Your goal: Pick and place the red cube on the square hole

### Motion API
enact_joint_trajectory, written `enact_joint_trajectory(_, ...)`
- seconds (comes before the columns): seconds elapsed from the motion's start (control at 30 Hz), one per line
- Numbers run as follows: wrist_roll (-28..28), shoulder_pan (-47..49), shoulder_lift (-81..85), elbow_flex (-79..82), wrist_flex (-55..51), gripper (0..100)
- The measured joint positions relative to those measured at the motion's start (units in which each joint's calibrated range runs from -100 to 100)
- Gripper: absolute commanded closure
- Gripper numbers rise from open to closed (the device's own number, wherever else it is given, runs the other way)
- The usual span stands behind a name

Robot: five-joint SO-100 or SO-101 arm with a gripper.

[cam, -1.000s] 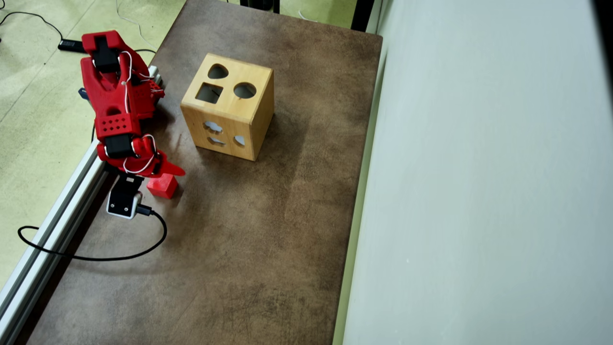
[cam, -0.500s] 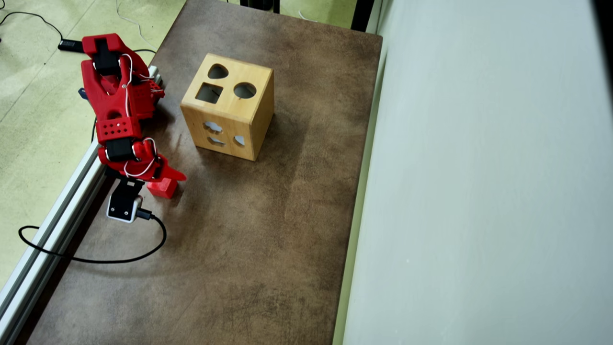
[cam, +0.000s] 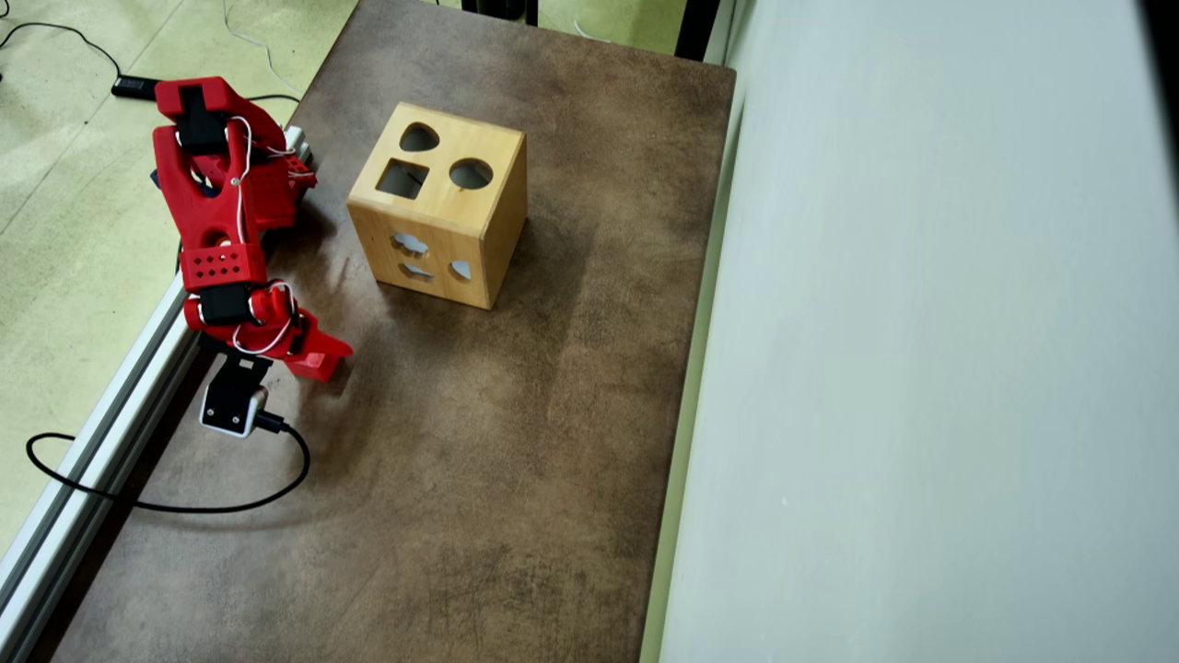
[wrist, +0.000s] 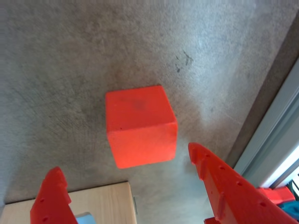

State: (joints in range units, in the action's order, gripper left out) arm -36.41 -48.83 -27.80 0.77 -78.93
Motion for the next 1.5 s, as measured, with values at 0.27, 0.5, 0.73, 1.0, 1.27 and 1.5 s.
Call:
enact_joint_trajectory(0.27,0.0,0.0,-4.0,0.0,0.0,61)
enact_joint_trajectory(0.5,0.0,0.0,-4.2,0.0,0.0,61)
enact_joint_trajectory(0.73,0.0,0.0,-4.2,0.0,2.5,66)
enact_joint_trajectory(1.0,0.0,0.0,-4.2,0.0,2.7,85)
enact_joint_trajectory(1.27,0.0,0.0,-4.2,0.0,2.7,98)
enact_joint_trajectory(1.5,0.0,0.0,-4.2,0.0,2.7,98)
